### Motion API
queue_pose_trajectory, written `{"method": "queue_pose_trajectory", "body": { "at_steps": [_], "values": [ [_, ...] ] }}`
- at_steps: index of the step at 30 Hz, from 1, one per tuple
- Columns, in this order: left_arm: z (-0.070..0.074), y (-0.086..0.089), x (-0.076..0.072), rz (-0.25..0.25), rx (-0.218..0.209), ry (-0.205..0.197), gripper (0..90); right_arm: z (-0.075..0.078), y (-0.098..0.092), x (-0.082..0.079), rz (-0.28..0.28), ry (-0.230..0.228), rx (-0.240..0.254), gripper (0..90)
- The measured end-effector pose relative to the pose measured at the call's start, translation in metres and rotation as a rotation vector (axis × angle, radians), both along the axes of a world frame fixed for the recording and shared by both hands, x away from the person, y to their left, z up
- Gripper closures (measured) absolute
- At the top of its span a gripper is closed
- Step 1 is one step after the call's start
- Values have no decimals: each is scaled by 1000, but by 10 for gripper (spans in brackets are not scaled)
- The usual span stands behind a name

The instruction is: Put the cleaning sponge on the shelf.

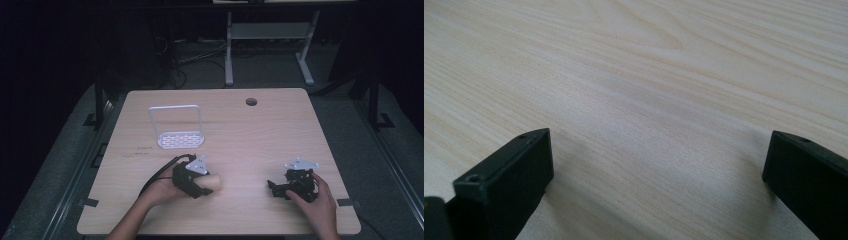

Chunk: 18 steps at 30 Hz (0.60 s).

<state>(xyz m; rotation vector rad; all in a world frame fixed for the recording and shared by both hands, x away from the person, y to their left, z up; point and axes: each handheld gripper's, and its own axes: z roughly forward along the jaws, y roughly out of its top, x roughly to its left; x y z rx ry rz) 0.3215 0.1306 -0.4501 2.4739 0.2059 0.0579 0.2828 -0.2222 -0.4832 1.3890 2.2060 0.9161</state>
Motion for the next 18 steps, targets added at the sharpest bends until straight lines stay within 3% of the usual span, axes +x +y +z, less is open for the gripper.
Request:
{"method": "queue_pose_trajectory", "body": {
  "at_steps": [11,18],
  "values": [
    [1,1,-1,6,-2,-2,410,0,0,0,0,0,0,0],
    [2,3,-2,37,-29,3,411,0,0,0,0,0,1,0]
  ]
}}
